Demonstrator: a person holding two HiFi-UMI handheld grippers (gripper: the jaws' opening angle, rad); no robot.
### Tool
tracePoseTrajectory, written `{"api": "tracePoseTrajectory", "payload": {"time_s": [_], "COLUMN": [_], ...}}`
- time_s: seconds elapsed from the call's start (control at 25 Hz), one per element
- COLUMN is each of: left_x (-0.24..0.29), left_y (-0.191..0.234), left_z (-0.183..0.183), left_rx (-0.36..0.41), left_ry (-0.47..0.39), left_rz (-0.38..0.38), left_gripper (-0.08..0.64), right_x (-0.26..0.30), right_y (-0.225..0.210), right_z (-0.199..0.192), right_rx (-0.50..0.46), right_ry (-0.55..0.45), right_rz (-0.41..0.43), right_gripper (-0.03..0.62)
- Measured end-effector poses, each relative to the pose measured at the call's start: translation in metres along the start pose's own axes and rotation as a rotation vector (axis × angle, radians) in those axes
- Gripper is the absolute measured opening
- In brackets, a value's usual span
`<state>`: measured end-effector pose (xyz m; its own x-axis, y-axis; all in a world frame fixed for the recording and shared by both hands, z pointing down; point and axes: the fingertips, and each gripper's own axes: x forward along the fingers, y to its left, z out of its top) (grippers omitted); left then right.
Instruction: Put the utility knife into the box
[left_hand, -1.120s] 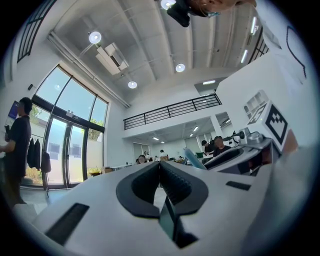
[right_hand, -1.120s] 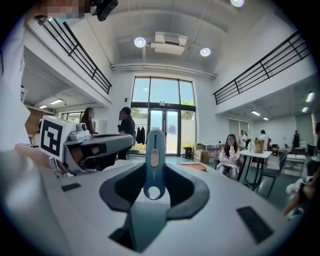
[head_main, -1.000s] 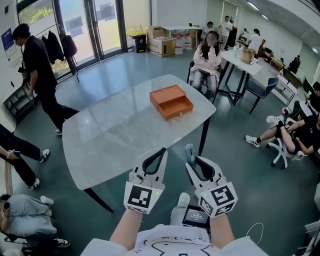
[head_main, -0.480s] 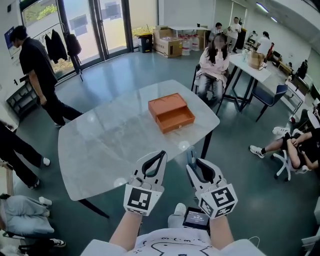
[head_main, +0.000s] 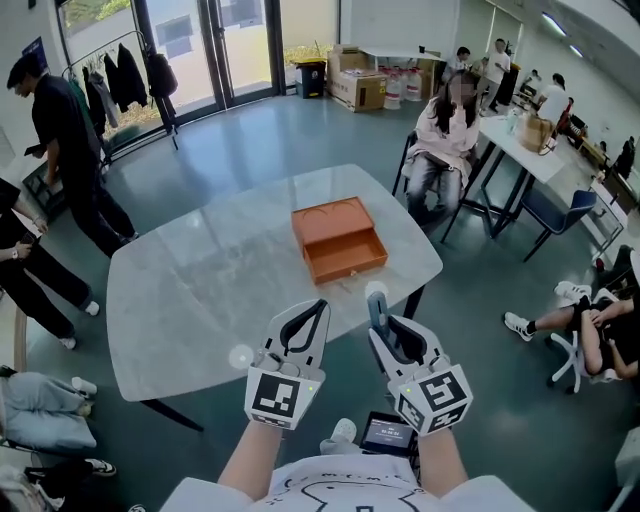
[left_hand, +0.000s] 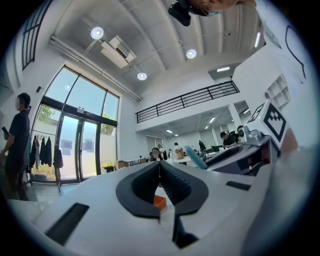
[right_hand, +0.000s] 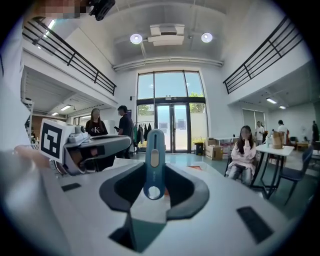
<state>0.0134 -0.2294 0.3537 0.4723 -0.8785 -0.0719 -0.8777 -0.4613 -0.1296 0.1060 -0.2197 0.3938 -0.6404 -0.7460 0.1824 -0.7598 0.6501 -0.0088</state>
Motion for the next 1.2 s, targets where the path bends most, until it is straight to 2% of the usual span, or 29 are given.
{"api": "tracePoseTrajectory", "payload": {"time_s": [0.32,0.56,0.68,0.88,1.04,1.2], "left_x": [0.029,0.035,0.045,0.064,0.083,0.111], "left_y": [0.007,0.01,0.016,0.031,0.04,0.074], "left_z": [0.0,-0.015,-0.01,-0.016,-0.033,-0.025], "left_rx": [0.005,0.067,0.007,-0.033,-0.047,-0.04], "left_ry": [0.014,0.037,0.03,0.019,0.023,0.024], "left_rz": [0.057,0.052,0.071,0.076,0.088,0.103], "left_gripper": [0.015,0.015,0.015,0.015,0.015,0.015], "right_x": [0.02,0.029,0.036,0.055,0.075,0.115], "right_y": [-0.031,-0.041,-0.048,-0.063,-0.08,-0.092], "right_z": [0.01,0.001,0.004,0.005,-0.003,0.021], "right_rx": [-0.009,-0.003,-0.002,-0.022,-0.035,-0.052], "right_ry": [0.0,0.013,0.024,0.04,0.051,0.061], "right_rz": [0.057,0.063,0.07,0.075,0.088,0.113], "right_gripper": [0.13,0.13,0.13,0.13,0.13,0.132]}}
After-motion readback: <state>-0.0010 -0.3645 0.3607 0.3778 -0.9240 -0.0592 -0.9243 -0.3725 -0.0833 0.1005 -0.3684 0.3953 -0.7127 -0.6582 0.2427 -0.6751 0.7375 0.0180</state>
